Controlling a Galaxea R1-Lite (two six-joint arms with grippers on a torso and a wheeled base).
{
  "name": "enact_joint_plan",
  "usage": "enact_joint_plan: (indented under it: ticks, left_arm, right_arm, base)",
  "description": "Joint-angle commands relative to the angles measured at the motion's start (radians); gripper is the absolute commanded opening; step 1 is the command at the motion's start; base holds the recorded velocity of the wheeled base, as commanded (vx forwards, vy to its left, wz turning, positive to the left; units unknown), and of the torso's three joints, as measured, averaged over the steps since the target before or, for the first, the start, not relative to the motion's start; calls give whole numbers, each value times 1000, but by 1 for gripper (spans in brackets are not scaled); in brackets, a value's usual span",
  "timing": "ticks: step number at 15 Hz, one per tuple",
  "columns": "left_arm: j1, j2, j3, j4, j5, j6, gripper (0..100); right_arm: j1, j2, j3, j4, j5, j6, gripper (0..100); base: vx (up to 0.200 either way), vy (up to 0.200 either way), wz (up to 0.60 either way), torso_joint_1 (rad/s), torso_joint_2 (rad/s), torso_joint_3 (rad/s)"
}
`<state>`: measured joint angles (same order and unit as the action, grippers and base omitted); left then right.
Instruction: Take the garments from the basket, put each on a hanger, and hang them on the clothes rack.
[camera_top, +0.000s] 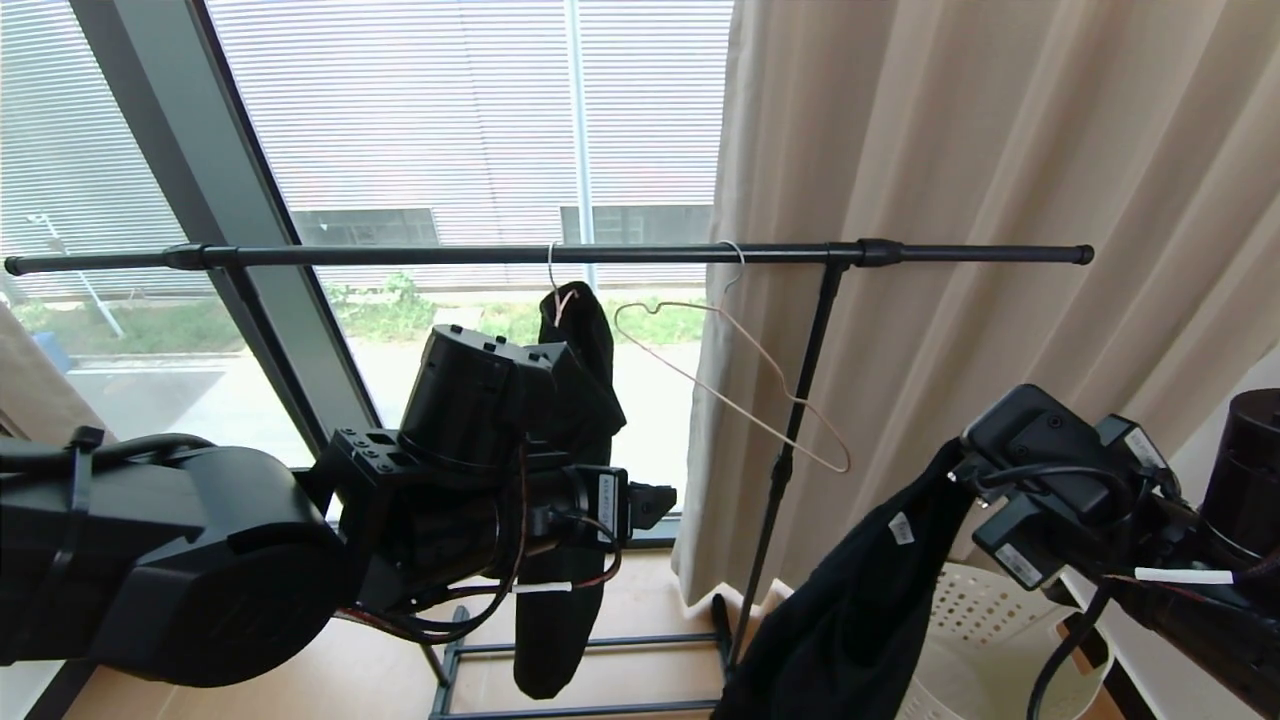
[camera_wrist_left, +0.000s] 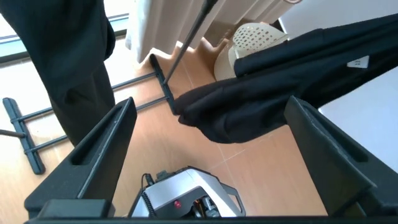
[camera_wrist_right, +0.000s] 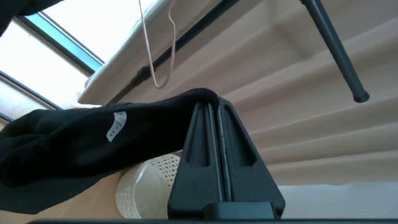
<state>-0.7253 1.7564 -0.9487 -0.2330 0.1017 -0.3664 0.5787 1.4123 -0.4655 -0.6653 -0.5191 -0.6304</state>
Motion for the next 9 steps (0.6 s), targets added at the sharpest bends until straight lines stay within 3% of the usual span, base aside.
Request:
enact_joint_plan:
  ticks: [1, 9]
  left_arm:
    - [-3, 5, -4, -2, 6, 0, 100]
    - [-16, 9, -5, -2, 30, -2, 100]
  right_arm:
    - [-53, -13, 5, -2, 1, -9, 0]
    - [-57, -13, 5, -2, 2, -9, 0]
  base:
    - [0, -200, 0, 2, -7, 7]
    - [0, -200, 0, 2, 3, 4]
